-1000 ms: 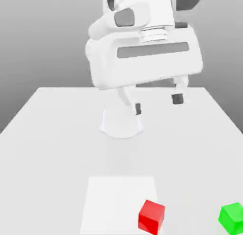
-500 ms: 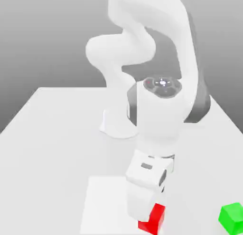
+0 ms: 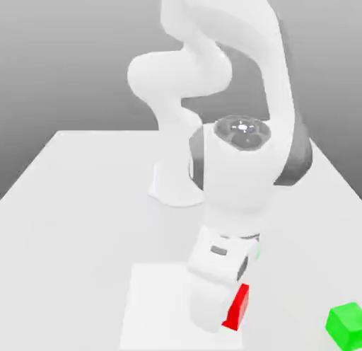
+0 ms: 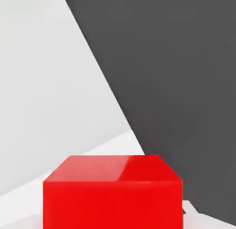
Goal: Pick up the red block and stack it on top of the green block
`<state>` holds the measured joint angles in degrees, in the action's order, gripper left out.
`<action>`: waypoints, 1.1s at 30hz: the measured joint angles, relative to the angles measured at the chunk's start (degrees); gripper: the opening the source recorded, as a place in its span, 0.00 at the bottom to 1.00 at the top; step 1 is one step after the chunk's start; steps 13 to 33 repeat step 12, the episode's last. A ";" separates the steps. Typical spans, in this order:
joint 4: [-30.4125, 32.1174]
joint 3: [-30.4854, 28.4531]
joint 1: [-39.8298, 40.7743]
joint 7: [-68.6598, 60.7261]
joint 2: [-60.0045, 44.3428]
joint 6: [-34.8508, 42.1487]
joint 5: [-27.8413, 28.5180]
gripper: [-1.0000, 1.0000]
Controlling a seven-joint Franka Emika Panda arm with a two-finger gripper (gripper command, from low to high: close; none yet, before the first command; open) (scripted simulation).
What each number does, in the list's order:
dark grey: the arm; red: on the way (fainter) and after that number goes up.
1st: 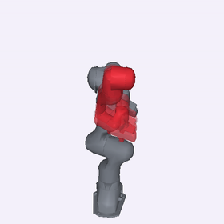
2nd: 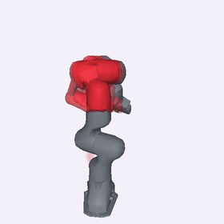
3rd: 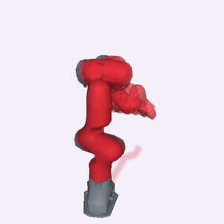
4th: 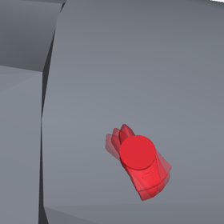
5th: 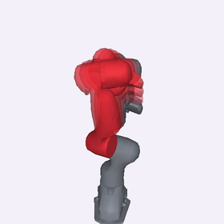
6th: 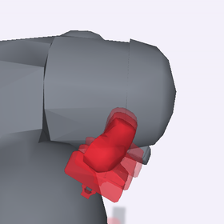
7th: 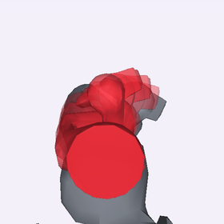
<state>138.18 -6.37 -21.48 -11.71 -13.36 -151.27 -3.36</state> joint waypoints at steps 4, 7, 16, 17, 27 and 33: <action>-5.88 4.75 -5.64 1.14 -1.06 4.73 2.36 0.00; -9.35 6.77 -8.52 1.57 -6.37 2.82 3.56 0.00; -9.92 6.91 -8.95 1.68 -9.74 0.04 3.76 1.00; -9.92 6.91 -8.95 1.68 -9.74 0.04 3.76 1.00; -9.92 6.91 -8.95 1.68 -9.74 0.04 3.76 1.00; -9.92 6.91 -8.95 1.68 -9.74 0.04 3.76 1.00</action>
